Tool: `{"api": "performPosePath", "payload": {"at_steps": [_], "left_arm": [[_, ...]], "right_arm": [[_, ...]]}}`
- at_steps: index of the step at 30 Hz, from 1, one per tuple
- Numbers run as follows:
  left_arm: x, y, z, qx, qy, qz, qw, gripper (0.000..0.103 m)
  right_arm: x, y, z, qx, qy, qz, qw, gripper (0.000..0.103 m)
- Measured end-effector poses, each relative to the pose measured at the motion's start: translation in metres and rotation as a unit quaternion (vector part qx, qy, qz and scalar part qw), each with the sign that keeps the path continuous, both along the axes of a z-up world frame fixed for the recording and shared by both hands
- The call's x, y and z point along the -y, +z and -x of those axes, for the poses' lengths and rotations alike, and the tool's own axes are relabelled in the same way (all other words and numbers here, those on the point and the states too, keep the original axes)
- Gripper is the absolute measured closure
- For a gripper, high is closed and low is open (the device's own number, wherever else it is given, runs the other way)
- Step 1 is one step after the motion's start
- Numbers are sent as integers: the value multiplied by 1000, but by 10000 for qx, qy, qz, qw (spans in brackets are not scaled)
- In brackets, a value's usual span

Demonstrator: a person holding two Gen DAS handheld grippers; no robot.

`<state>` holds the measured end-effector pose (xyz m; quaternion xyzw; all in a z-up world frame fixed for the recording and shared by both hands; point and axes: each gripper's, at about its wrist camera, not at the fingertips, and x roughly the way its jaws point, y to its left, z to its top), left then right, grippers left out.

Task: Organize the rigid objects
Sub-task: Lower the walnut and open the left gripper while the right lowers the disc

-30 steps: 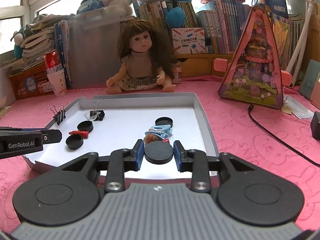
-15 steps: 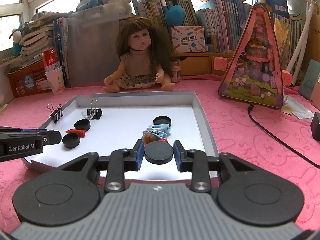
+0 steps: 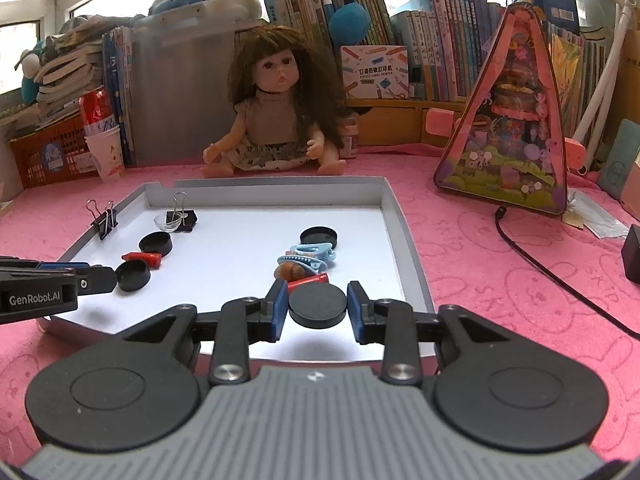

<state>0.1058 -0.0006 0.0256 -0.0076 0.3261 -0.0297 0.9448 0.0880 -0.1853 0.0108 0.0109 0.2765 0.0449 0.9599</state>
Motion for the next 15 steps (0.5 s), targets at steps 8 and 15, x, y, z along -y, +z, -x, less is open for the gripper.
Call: {"api": "performPosePath", "payload": {"at_steps": [8,15], "left_arm": [[0,-4,-6,-99,-15,-10,9999,81],[-1,-6,-9,-150,-40,-5,9999,81]], "right_arm": [[-1,-4,-5,-98,68,51,9999,66],[-2,-6,-9,-168,111,68,9998,66]]}}
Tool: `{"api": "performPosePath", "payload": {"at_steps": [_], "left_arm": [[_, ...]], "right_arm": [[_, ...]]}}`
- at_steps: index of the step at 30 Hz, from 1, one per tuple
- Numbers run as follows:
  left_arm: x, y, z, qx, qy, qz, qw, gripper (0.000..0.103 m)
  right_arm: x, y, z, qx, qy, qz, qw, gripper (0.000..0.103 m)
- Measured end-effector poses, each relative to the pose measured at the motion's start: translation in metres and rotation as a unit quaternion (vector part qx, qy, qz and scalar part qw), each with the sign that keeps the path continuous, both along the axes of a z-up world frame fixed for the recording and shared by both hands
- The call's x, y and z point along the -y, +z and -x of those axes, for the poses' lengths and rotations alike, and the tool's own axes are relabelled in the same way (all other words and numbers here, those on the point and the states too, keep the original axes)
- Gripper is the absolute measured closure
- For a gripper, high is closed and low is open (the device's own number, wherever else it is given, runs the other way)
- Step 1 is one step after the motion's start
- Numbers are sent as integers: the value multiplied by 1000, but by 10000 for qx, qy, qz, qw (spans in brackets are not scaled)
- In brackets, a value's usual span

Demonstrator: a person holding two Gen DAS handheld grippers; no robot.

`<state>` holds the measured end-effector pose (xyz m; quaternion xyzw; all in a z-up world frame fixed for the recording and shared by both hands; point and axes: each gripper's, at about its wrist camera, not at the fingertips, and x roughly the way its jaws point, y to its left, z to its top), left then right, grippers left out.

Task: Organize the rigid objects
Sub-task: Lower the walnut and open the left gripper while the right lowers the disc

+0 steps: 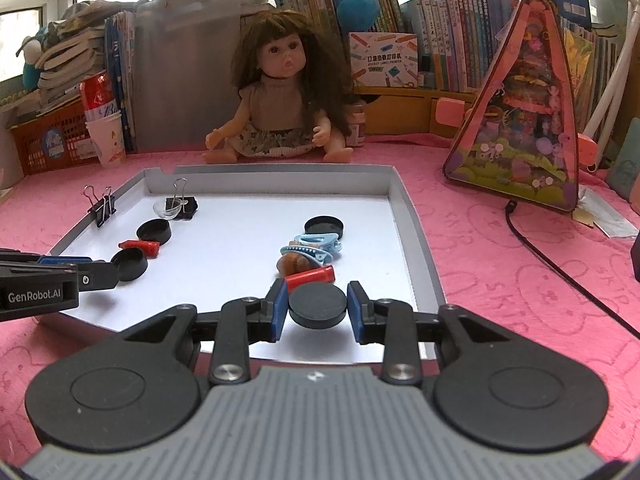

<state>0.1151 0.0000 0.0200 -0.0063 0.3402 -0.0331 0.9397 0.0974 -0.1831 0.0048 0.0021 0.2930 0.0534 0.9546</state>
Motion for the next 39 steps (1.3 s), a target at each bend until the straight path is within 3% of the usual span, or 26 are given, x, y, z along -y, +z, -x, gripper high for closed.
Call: {"api": "performPosePath", "payload": {"at_steps": [19,39], "left_arm": [[-1,-8,-21,-191,32,34,9998,81],[-1,-11,-36,-125,138,-95,9998,81]], "right_arm": [[3,-5,-26,-409,63,-154,9990,66],[3,-6,-44,-406,6,-156,9991,66]]}}
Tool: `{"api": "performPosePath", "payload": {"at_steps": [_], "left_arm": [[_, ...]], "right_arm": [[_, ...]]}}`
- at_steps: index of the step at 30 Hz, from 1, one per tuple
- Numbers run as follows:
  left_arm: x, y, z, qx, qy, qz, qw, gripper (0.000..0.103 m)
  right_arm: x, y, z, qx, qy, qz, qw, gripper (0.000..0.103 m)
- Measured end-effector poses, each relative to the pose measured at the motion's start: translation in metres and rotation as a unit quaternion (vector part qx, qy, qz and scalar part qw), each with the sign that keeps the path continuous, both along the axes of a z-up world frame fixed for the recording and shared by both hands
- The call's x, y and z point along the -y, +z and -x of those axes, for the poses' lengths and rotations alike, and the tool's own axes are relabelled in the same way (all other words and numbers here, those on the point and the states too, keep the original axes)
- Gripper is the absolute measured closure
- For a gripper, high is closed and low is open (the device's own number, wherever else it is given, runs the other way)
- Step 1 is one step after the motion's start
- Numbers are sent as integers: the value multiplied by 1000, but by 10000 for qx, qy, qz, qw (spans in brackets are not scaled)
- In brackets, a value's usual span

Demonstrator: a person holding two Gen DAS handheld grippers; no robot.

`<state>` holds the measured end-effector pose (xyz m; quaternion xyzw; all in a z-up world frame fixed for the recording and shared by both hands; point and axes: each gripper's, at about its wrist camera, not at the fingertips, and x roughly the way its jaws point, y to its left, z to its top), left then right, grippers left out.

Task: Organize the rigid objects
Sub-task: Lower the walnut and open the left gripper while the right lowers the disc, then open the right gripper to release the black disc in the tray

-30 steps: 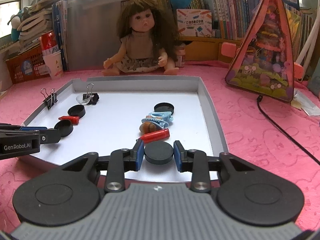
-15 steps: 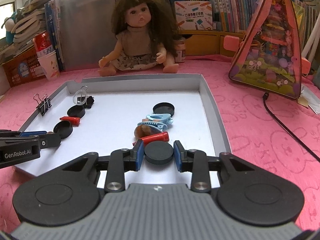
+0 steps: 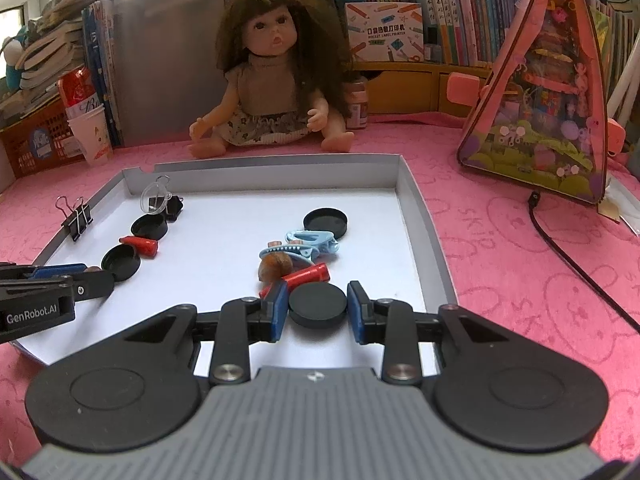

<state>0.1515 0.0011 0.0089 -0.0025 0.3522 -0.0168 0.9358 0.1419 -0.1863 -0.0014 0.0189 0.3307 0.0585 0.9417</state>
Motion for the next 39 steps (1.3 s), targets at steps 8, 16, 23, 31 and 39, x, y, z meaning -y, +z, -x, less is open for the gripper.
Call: {"api": "performPosePath", "payload": {"at_steps": [8,16,23,31,39], "left_arm": [[0,0,0,11,5,-18,10000,80],[1,0,3,33,3,-41,10000,72],[2,1,6,56,19,-71,10000,63],[3,3,12,107,2,-108,9999,54],[7,10,20,156,-32,-108,9998,45]], "right_arm": [[0,1,0,8,-6,19,10000,66],[0,0,3,39,-11,18,10000,55],[0,0,6,72,-13,67,10000,46],[-3,3,8,136,6,118,9998,38],[1,9,13,197,-56,83,9998,27]]}}
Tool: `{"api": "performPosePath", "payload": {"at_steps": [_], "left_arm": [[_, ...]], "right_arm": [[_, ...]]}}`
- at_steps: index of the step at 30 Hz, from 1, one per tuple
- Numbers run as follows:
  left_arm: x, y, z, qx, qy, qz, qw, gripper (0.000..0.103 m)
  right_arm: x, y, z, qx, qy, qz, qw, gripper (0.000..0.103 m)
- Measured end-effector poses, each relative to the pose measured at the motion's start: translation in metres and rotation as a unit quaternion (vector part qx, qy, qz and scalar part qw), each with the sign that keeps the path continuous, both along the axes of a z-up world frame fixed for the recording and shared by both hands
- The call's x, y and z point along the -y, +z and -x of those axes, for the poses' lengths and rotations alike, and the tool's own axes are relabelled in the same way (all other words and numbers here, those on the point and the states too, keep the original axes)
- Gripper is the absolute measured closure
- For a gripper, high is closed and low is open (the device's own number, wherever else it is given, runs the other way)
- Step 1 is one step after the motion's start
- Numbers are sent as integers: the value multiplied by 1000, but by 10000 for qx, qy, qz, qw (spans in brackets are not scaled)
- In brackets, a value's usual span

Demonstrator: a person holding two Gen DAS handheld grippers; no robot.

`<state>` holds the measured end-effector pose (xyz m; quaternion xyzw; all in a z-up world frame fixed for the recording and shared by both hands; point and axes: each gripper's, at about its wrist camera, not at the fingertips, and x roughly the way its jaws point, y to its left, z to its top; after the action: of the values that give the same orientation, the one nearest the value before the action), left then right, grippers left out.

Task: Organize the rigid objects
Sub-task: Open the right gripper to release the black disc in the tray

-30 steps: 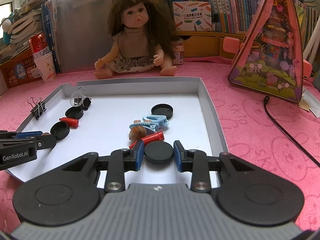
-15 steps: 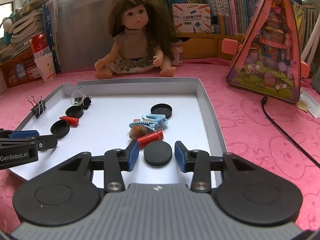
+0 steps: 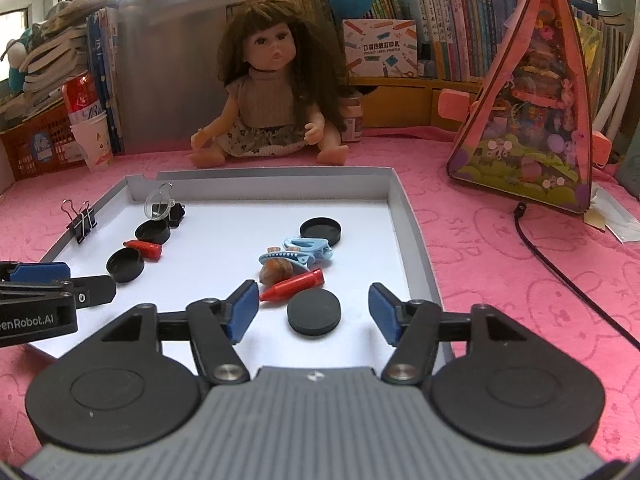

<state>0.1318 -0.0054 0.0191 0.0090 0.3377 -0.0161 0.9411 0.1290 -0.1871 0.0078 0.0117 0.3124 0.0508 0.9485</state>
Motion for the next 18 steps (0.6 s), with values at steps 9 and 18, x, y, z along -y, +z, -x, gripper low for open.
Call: {"api": "performPosePath", "payload": {"at_steps": [9,18], "left_arm": [[3,15,13,169,-98,56,9998,38],[8,32,30,380,-198,30,9991,24]], "right_arm": [[2,13,11,219,-18,8,9998,17],[4,25,23,414,-129,60,9990,11]]}}
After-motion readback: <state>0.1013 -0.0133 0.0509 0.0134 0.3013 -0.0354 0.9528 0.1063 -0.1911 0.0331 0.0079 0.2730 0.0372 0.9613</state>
